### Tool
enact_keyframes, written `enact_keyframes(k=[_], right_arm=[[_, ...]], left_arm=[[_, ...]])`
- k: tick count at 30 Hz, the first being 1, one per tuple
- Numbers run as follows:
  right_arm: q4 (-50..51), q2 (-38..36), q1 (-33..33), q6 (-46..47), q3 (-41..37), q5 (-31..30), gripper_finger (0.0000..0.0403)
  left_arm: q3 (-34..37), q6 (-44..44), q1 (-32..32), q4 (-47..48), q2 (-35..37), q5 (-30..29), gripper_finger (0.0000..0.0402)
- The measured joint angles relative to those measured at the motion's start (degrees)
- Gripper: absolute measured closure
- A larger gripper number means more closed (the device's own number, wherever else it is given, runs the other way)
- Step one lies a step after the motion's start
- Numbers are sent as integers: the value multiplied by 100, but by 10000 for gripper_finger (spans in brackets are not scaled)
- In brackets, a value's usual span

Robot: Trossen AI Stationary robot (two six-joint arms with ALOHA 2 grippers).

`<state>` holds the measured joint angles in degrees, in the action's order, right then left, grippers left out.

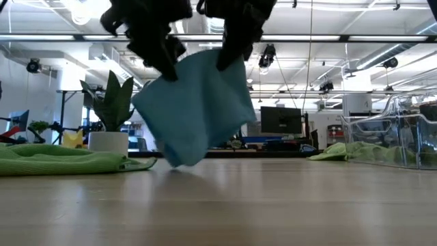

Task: Fold microfiber towels
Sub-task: Put the blue microfiber cloth into the transparent bin

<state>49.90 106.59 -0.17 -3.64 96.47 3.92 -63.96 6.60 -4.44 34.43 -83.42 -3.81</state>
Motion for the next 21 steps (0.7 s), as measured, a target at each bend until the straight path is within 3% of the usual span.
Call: enact_keyframes(k=[7, 11, 13, 17, 21], right_arm=[[642, -2, 263, -68, 505, -437, 394], [981, -2, 293, -59, 579, -628, 394], [1109, -2, 293, -20, 596, -774, 394], [1120, -4, 291, -46, 568, -855, 394], [1141, -4, 291, 88, 546, -855, 394]], left_arm=[[834, -968, -18, -1348, -6, -191, 257], [1075, -1086, -36, -1681, -4, 67, 264], [1086, -1133, -49, -1595, -4, 149, 286], [1085, -1232, -76, -1708, -6, 164, 379], [908, -1141, -81, -1321, 81, 140, 397]])
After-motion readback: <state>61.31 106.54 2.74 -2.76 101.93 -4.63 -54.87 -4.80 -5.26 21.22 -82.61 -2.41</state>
